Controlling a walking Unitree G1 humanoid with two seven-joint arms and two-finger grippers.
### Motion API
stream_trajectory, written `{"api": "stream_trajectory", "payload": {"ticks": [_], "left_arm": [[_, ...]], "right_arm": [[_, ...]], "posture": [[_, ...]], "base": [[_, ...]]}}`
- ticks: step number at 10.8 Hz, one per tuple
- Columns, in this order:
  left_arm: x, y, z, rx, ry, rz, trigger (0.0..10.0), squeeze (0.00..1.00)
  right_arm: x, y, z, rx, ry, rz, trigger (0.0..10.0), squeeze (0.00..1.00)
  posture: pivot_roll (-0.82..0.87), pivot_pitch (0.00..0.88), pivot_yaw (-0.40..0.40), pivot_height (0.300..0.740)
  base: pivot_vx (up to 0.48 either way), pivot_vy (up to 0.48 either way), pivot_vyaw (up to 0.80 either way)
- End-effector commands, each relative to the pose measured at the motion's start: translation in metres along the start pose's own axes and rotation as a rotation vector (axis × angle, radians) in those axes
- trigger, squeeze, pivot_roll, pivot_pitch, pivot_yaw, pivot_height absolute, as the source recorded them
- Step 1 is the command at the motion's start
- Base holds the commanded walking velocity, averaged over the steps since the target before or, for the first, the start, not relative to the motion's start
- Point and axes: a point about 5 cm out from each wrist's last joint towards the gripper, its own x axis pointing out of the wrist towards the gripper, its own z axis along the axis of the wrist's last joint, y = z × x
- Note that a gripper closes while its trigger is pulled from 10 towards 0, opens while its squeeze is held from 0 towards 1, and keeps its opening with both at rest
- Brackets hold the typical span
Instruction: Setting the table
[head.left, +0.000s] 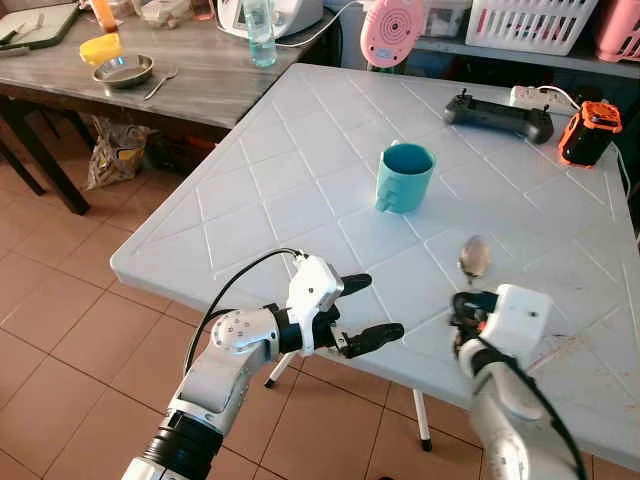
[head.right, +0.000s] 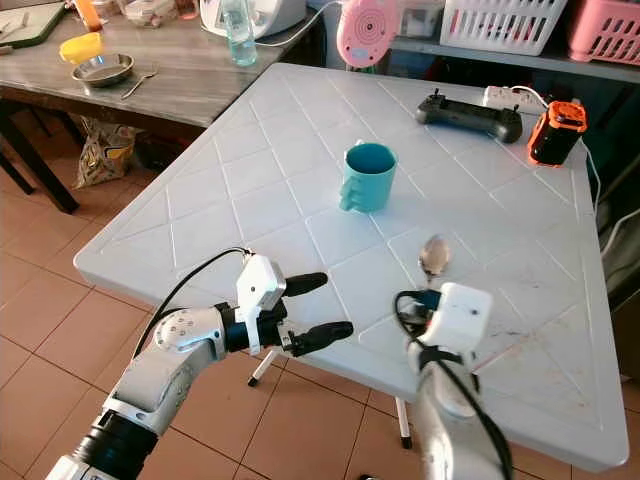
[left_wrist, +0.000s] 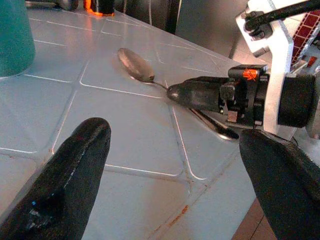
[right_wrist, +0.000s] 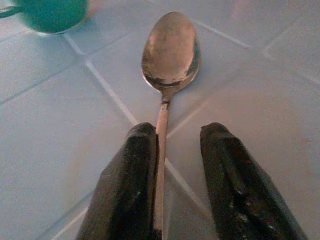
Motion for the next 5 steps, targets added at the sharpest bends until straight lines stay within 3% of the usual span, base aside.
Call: {"api": "stream_trajectory", "payload": {"ticks": [1, 3, 5], "left_arm": [[0.003, 0.000, 0.001, 0.022, 0.015, -0.015, 10.0, 0.00], [0.003, 0.000, 0.001, 0.023, 0.013, -0.018, 10.0, 0.00], [0.003, -0.001, 0.001, 0.027, 0.016, -0.027, 10.0, 0.00]], "right_arm": [[0.002, -0.002, 0.000, 0.006, 0.015, -0.023, 10.0, 1.00], [0.008, 0.010, 0.010, 0.019, -0.006, -0.011, 10.0, 1.00], [0.015, 0.032, 0.018, 0.035, -0.005, 0.033, 10.0, 1.00]], "posture": [[-0.05, 0.125, 0.066, 0.740], [-0.05, 0.122, 0.067, 0.740], [-0.04, 0.124, 0.068, 0.740]], "base": [[0.000, 0.000, 0.00], [0.000, 0.000, 0.00], [0.000, 0.000, 0.00]]}}
